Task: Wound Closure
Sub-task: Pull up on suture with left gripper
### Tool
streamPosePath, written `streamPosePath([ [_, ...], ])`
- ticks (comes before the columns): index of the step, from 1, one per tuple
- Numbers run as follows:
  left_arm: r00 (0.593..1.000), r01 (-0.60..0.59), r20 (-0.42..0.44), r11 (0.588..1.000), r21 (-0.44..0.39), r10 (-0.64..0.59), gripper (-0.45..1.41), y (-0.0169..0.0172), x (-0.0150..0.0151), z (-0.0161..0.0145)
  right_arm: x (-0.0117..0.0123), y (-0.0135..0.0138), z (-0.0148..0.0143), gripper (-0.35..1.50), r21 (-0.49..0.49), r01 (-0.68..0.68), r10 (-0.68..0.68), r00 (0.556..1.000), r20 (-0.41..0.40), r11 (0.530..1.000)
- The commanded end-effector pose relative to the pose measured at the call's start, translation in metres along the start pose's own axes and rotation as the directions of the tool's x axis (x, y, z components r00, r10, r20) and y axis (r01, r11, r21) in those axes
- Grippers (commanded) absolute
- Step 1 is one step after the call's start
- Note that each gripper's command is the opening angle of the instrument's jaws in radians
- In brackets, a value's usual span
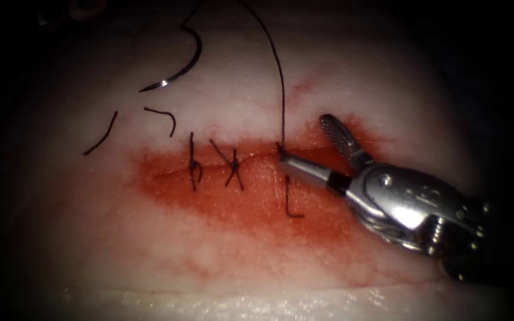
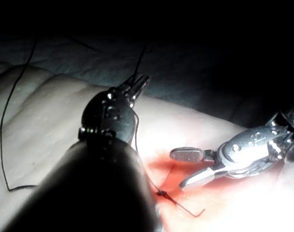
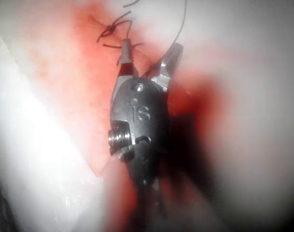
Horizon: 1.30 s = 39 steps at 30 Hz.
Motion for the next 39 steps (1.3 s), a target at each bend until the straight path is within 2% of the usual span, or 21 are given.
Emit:
streamPosePath([
  [1,1.000,-0.010,-0.004,1.000,-0.002,0.010,-0.45,0.0000,0.0002,0.0007,-0.0003,-0.0007,0.0013,1.21,-0.003,-0.002,0.002,1.000,0.000,1.000],
  [5,1.000,-0.015,-0.002,1.000,-0.006,0.015,-0.45,0.0009,0.0009,0.0007,-0.0002,-0.0009,0.0026,1.35,-0.015,-0.004,0.004,1.000,0.009,1.000],
  [8,1.000,-0.017,-0.008,1.000,-0.015,0.017,-0.45,0.0013,0.0013,0.0006,-0.0003,-0.0012,0.0036,1.38,-0.025,0.020,-0.019,1.000,0.023,1.000],
  [21,1.000,-0.027,-0.008,1.000,-0.016,0.027,-0.45,0.0020,0.0017,0.0007,-0.0007,-0.0017,0.0072,1.40,-0.047,0.069,-0.066,0.997,0.049,0.997],
  [39,0.999,-0.038,-0.004,0.999,-0.033,0.038,-0.45,0.0035,0.0023,0.0011,-0.0005,-0.0019,0.0098,1.36,-0.049,0.095,-0.093,0.995,0.047,0.994],
])
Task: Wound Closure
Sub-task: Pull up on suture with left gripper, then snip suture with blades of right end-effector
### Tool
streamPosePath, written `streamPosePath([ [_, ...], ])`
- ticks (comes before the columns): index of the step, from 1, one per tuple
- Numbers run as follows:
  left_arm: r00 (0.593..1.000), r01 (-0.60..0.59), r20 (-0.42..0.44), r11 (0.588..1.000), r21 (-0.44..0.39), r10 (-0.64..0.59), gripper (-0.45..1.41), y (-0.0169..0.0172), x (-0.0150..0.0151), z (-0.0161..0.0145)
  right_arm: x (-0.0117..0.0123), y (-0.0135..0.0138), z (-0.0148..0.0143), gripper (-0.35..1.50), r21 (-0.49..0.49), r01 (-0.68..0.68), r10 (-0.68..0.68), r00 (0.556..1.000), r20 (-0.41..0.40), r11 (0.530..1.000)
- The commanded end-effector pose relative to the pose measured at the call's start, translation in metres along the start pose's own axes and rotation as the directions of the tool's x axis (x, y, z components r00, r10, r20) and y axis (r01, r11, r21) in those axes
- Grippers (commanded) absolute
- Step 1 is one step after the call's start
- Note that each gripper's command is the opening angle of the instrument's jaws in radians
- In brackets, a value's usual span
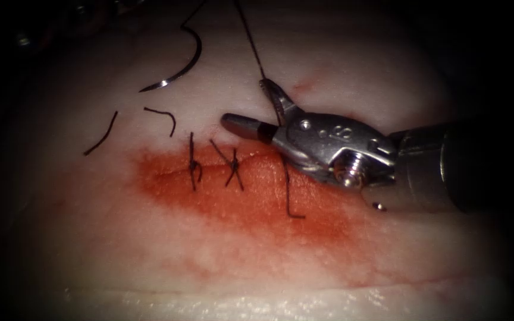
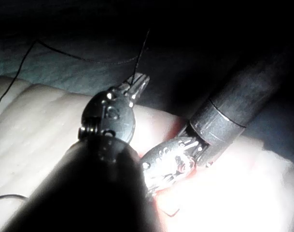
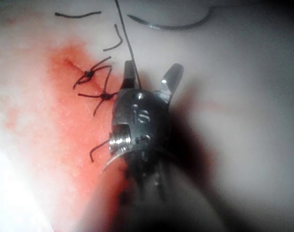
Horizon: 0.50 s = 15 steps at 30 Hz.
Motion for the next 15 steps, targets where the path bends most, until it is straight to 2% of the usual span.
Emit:
streamPosePath([
  [1,1.000,-0.001,-0.002,1.000,-0.002,0.001,-0.45,-0.0004,-0.0002,0.0007,-0.0003,-0.0007,0.0006,1.36,0.003,0.005,-0.005,1.000,-0.001,1.000],
  [6,1.000,-0.001,-0.004,1.000,-0.004,0.001,-0.45,-0.0003,-0.0001,0.0009,-0.0003,-0.0009,0.0008,1.31,0.002,0.016,-0.016,1.000,-0.002,1.000],
  [8,1.000,-0.001,-0.005,1.000,-0.004,0.001,-0.45,-0.0002,-0.0001,0.0009,-0.0002,-0.0011,0.0009,1.19,0.001,0.021,-0.021,1.000,0.001,1.000],
  [9,1.000,-0.002,-0.002,1.000,-0.006,0.002,-0.45,-0.0001,-0.0001,0.0009,-0.0002,-0.0011,0.0008,0.84,0.001,0.027,-0.027,1.000,0.001,1.000],
  [10,1.000,-0.008,-0.002,1.000,-0.006,0.008,-0.45,0.0000,-0.0001,0.0009,-0.0003,-0.0012,0.0007,0.17,0.005,0.033,-0.033,0.999,0.013,0.999],
  [11,1.000,-0.008,0.000,1.000,-0.008,0.008,-0.45,0.0000,-0.0001,0.0009,-0.0003,-0.0012,0.0007,-0.33,0.009,0.033,-0.033,0.999,0.027,0.999],
  [15,1.000,-0.009,-0.002,1.000,-0.011,0.009,-0.45,0.0002,-0.0001,0.0009,-0.0001,-0.0013,0.0007,-0.35,0.006,0.030,-0.030,1.000,0.008,1.000],
])
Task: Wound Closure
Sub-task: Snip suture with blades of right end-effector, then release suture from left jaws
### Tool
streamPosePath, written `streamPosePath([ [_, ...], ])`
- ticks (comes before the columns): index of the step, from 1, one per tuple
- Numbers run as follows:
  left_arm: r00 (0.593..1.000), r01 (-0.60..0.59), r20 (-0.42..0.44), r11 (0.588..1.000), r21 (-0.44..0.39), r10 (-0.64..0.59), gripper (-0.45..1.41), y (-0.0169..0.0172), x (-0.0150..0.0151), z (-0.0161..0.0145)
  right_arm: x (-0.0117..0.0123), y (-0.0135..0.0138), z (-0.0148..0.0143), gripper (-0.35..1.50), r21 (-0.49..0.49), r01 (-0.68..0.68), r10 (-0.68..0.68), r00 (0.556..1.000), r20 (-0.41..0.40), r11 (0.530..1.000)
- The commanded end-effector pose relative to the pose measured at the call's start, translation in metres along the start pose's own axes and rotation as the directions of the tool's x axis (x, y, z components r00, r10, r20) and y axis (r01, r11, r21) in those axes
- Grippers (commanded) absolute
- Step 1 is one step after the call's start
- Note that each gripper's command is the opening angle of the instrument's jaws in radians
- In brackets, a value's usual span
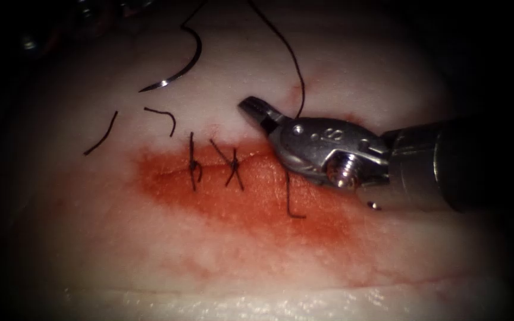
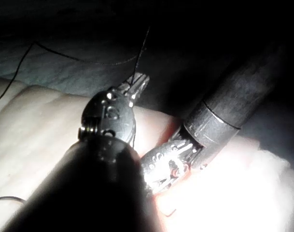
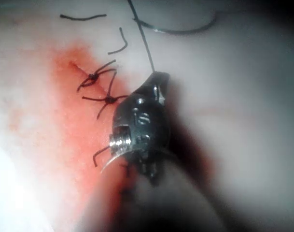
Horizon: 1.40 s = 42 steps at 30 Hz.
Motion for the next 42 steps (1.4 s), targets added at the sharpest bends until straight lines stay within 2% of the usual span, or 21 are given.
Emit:
streamPosePath([
  [1,1.000,-0.002,-0.002,1.000,-0.001,0.002,-0.45,-0.0003,-0.0001,0.0006,-0.0001,-0.0004,0.0004,-0.35,0.000,-0.002,0.002,1.000,-0.016,1.000],
  [5,1.000,-0.003,0.000,1.000,-0.004,0.003,-0.45,-0.0004,-0.0001,0.0006,0.0005,0.0007,-0.0008,-0.32,0.008,0.003,-0.002,0.998,-0.066,1.000],
  [7,1.000,-0.008,-0.001,1.000,-0.004,0.008,-0.45,-0.0007,-0.0002,0.0006,0.0006,0.0014,-0.0017,0.69,0.020,0.010,-0.008,0.997,-0.079,1.000],
  [8,1.000,-0.014,-0.003,1.000,-0.004,0.014,-0.45,-0.0010,-0.0002,0.0007,0.0006,0.0020,-0.0026,1.05,0.028,0.024,-0.021,0.995,-0.095,0.999],
  [9,1.000,-0.013,-0.003,1.000,-0.003,0.013,-0.45,-0.0012,-0.0002,0.0008,0.0005,0.0024,-0.0033,1.20,0.035,0.038,-0.034,0.994,-0.108,0.999],
  [10,1.000,-0.013,-0.004,1.000,-0.001,0.013,-0.45,-0.0015,-0.0003,0.0010,0.0003,0.0029,-0.0041,1.25,0.049,0.041,-0.035,0.992,-0.120,0.998],
  [17,0.999,-0.030,-0.012,0.999,0.012,0.030,-0.45,-0.0039,-0.0015,0.0034,-0.0022,0.0086,-0.0122,1.30,0.013,0.086,-0.085,0.992,-0.088,0.996],
  [20,0.999,-0.051,-0.008,0.998,0.029,0.052,-0.45,-0.0053,-0.0024,0.0051,-0.0033,0.0112,-0.0152,1.28,-0.018,0.095,-0.096,0.992,-0.080,0.995],
  [24,0.997,-0.073,0.005,0.996,0.043,0.072,-0.45,-0.0076,-0.0043,0.0079,-0.0045,0.0133,-0.0180,1.26,-0.058,0.100,-0.104,0.991,-0.080,0.993],
  [31,0.991,-0.131,0.011,0.989,0.075,0.130,-0.45,-0.0130,-0.0088,0.0120,-0.0053,0.0130,-0.0204,1.38,-0.116,0.095,-0.104,0.992,-0.077,0.989],
  [35,0.985,-0.168,0.041,0.982,0.091,0.165,-0.45,-0.0160,-0.0119,0.0127,-0.0054,0.0119,-0.0209,1.33,-0.105,0.099,-0.108,0.990,-0.087,0.989],
  [38,0.990,-0.133,0.054,0.986,0.104,0.128,-0.45,-0.0178,-0.0144,0.0126,-0.0053,0.0111,-0.0208,1.35,-0.100,0.103,-0.113,0.990,-0.089,0.990],
  [39,0.996,-0.067,0.062,0.992,0.107,0.061,-0.20,-0.0182,-0.0163,0.0127,-0.0053,0.0107,-0.0206,1.38,-0.104,0.101,-0.111,0.990,-0.092,0.989],
  [42,0.997,-0.011,0.081,0.995,0.099,0.003,0.41,-0.0179,-0.0191,0.0128,-0.0052,0.0099,-0.0201,1.40,-0.099,0.106,-0.115,0.988,-0.100,0.989],
])
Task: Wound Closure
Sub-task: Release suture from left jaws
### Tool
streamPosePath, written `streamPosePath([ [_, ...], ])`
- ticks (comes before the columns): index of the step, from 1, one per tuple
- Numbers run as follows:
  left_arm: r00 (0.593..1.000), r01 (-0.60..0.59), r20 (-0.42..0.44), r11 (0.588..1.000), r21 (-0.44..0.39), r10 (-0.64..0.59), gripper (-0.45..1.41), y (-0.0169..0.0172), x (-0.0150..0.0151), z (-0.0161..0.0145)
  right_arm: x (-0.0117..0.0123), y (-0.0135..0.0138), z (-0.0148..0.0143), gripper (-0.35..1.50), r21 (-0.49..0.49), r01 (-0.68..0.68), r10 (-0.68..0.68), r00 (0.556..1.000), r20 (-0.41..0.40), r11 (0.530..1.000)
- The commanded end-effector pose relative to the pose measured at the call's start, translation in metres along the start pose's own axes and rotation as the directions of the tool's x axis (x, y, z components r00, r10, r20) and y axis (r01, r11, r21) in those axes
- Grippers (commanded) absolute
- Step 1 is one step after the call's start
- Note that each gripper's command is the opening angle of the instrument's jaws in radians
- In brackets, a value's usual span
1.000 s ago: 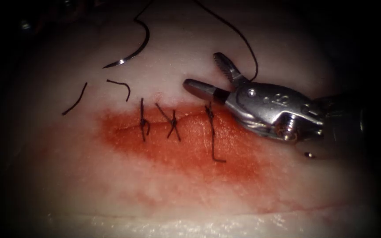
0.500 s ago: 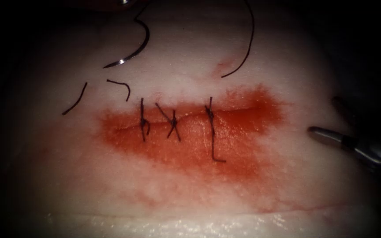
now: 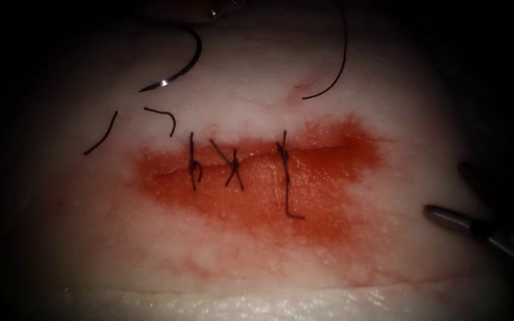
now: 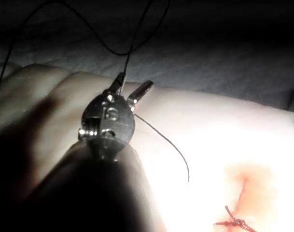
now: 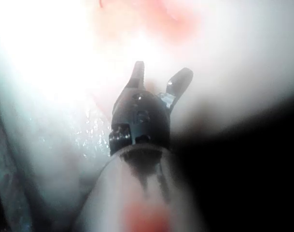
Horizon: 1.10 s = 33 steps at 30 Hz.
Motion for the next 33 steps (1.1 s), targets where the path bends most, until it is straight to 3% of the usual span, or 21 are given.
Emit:
streamPosePath([
  [1,1.000,-0.007,0.002,1.000,0.001,0.007,0.57,-0.0002,-0.0007,0.0008,-0.0004,-0.0014,0.0007,1.40,0.007,-0.003,0.003,1.000,-0.003,1.000],
  [2,1.000,-0.014,0.005,1.000,0.001,0.014,0.74,-0.0001,-0.0012,0.0008,-0.0003,-0.0017,0.0008,1.41,0.010,-0.003,0.004,1.000,-0.004,1.000],
  [3,1.000,-0.022,0.010,1.000,-0.004,0.022,1.11,0.0002,-0.0017,0.0007,-0.0002,-0.0022,0.0009,1.41,0.013,-0.005,0.005,1.000,-0.006,1.000],
  [8,1.000,0.007,-0.003,0.999,-0.051,-0.007,1.31,0.0010,-0.0013,-0.0007,0.0002,-0.0029,0.0010,1.41,0.022,-0.008,0.008,1.000,-0.008,1.000],
  [13,1.000,0.027,-0.007,0.994,-0.104,-0.028,1.40,0.0025,0.0001,-0.0046,0.0005,-0.0032,0.0007,1.41,0.030,-0.004,0.005,1.000,-0.007,1.000],
  [20,0.998,-0.035,0.044,0.996,-0.088,0.039,1.40,0.0062,0.0006,-0.0130,0.0020,-0.0032,0.0002,1.38,0.055,-0.002,0.002,1.000,0.001,0.998],
  [21,0.998,-0.035,0.044,0.996,-0.088,0.039,1.40,0.0062,0.0006,-0.0130,0.0020,-0.0032,0.0002,1.38,0.055,-0.002,0.002,1.000,0.001,0.998],
  [33,0.982,-0.105,0.158,0.994,0.027,0.099,1.40,0.0129,-0.0015,-0.0210,0.0059,-0.0043,0.0007,1.40,0.160,0.034,-0.026,0.998,-0.049,0.987],
])
